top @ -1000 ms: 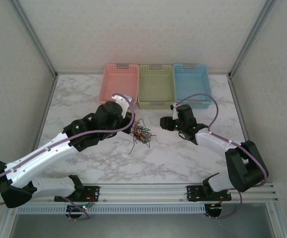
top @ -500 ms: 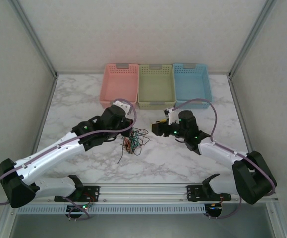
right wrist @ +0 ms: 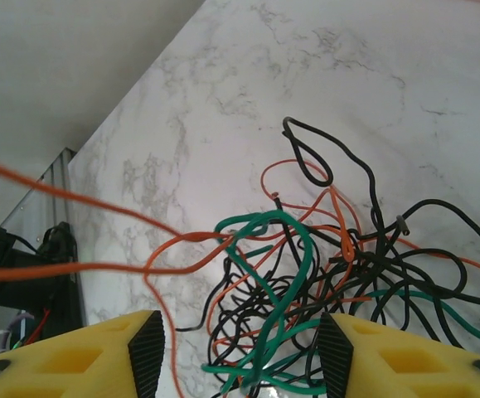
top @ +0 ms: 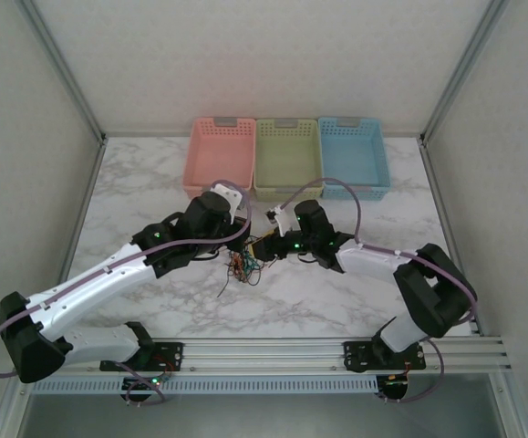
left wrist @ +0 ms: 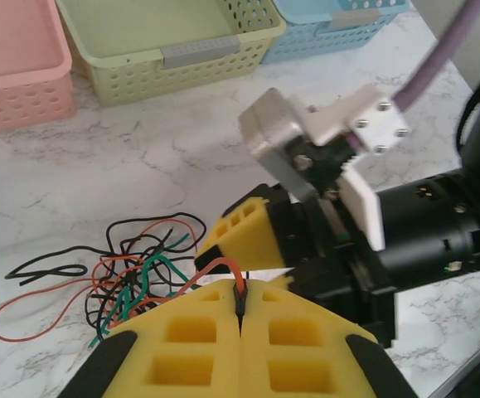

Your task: Untangle the cables

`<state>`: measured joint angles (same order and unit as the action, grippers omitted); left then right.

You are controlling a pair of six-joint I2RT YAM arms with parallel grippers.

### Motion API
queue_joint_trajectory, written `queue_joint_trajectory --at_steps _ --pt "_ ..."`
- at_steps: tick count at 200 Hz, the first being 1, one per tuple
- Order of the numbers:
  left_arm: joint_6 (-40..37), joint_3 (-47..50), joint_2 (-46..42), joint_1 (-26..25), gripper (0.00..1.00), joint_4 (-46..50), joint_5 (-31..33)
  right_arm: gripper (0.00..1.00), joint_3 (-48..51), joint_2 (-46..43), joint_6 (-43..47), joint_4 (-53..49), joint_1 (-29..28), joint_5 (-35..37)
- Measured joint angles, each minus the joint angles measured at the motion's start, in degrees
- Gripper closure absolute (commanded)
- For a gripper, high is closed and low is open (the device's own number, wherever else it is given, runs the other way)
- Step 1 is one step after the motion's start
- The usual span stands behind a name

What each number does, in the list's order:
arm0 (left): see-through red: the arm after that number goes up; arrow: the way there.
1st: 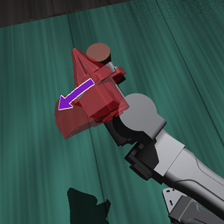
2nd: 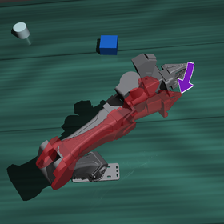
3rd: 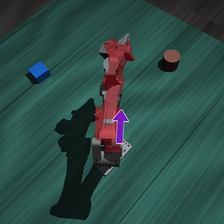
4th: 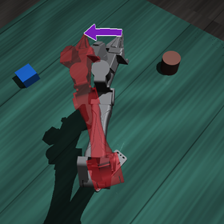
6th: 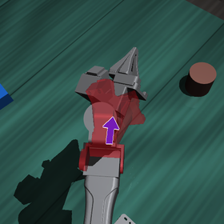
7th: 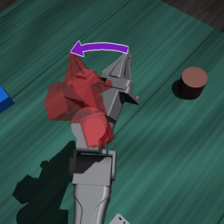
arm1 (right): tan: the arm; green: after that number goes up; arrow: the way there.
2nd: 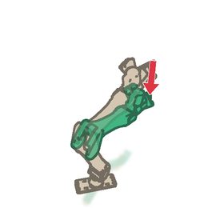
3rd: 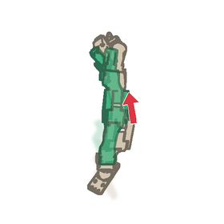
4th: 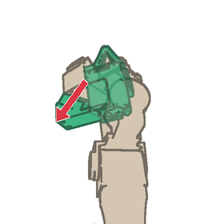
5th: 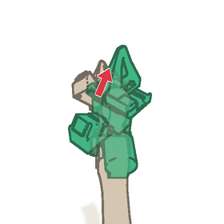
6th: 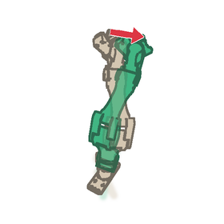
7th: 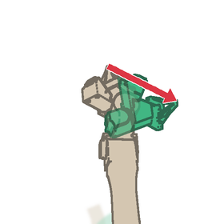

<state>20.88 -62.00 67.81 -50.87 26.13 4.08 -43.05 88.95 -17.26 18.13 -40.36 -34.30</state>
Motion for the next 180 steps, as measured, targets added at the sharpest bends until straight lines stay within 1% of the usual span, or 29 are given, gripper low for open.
queue_joint_trajectory --at_steps 15,19,25,29,31,39,56,73,93,112,143,161,180 --pt "0.0 0.0 0.0 0.0 1.0 -0.3 -0.5 0.53 -1.0 1.5 0.0 -0.7 0.0 0.0" --pt "0.0 0.0 0.0 0.0 1.0 -0.4 -0.5 0.56 -1.1 1.7 -0.1 -1.0 0.0 0.0" --pt "0.1 0.1 0.0 0.0 1.0 -0.5 -0.6 0.66 -1.3 2.1 -0.1 -1.3 -0.1 0.0" --pt "0.2 0.2 -0.1 0.0 1.0 -0.5 -0.6 0.75 -1.3 2.2 0.2 -1.4 -0.1 0.0" --pt "0.2 0.2 -0.1 0.0 1.0 -0.6 -0.6 0.77 -1.3 2.3 -0.2 -1.5 -0.1 0.1" --pt "0.2 0.3 -0.2 0.0 1.0 -0.6 -0.6 1.0 -1.4 2.4 -0.1 -2.1 -0.2 0.1" --pt "0.2 0.3 -0.4 0.0 1.0 -0.6 -0.6 1.0 -1.5 2.5 0.0 -2.9 -0.2 0.7" --pt "0.2 0.3 -0.9 0.0 1.0 0.1 0.0 1.0 -1.6 2.4 0.2 -3.7 -0.2 3.3" --pt "0.2 0.3 -2.7 0.0 1.0 2.2 2.1 1.0 -2.4 2.6 0.2 -6.3 -0.1 6.6" --pt "0.2 0.3 -6.1 0.3 1.0 4.6 3.5 1.0 -5.6 4.5 0.2 -10.0 0.0 9.8" --pt "0.2 -1.7 -12.4 0.4 1.0 9.0 4.8 1.0 -12.4 11.8 -0.4 -15.8 1.3 14.8" --pt "0.2 -3.4 -16.2 0.4 1.0 11.8 5.2 1.0 -13.6 13.6 -1.0 -18.2 2.2 15.7" --pt "0.2 -4.4 -19.4 0.5 1.0 14.8 5.4 1.0 -14.4 13.6 -1.6 -19.4 2.3 15.8"
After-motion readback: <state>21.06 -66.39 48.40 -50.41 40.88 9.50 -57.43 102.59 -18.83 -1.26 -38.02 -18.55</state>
